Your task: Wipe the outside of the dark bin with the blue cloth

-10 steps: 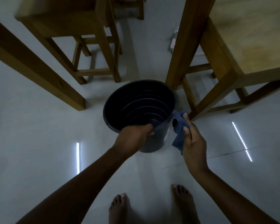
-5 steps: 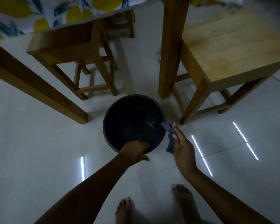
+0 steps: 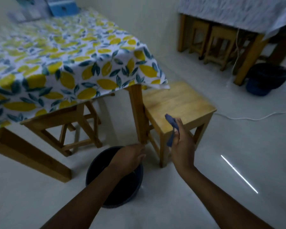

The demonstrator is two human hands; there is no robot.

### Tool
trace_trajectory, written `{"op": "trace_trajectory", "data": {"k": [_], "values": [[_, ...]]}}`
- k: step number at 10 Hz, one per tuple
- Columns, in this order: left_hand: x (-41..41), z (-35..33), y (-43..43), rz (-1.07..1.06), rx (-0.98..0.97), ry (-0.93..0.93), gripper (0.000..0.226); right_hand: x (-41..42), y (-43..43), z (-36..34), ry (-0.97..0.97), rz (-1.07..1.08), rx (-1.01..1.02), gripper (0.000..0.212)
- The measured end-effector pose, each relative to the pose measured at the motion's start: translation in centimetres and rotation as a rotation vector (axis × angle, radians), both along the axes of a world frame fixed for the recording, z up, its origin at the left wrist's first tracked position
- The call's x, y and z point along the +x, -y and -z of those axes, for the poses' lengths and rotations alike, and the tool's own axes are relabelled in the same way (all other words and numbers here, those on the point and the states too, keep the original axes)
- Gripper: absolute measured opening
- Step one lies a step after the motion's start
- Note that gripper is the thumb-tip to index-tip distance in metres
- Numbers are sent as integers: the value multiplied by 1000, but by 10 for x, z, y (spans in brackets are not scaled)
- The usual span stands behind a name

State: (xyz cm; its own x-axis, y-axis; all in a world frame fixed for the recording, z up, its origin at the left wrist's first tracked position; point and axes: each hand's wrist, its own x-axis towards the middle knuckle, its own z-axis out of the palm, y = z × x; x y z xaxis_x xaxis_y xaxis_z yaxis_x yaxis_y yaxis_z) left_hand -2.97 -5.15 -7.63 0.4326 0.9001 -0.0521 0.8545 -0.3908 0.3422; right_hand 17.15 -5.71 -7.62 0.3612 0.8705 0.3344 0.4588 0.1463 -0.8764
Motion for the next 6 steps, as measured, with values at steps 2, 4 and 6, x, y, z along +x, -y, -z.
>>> {"op": "trace_trajectory", "data": {"k": [2,4,6], "values": [[21,-21,-38,-45,-48,38,45,9,-86,24,428,-160,-285,51],[12,10,-73,-103,-148,91,44,3,-109,70,867,-266,-452,75],[-1,-35,-73,-206,-14,125,40,-3,-93,18,830,-342,-433,65]]}}
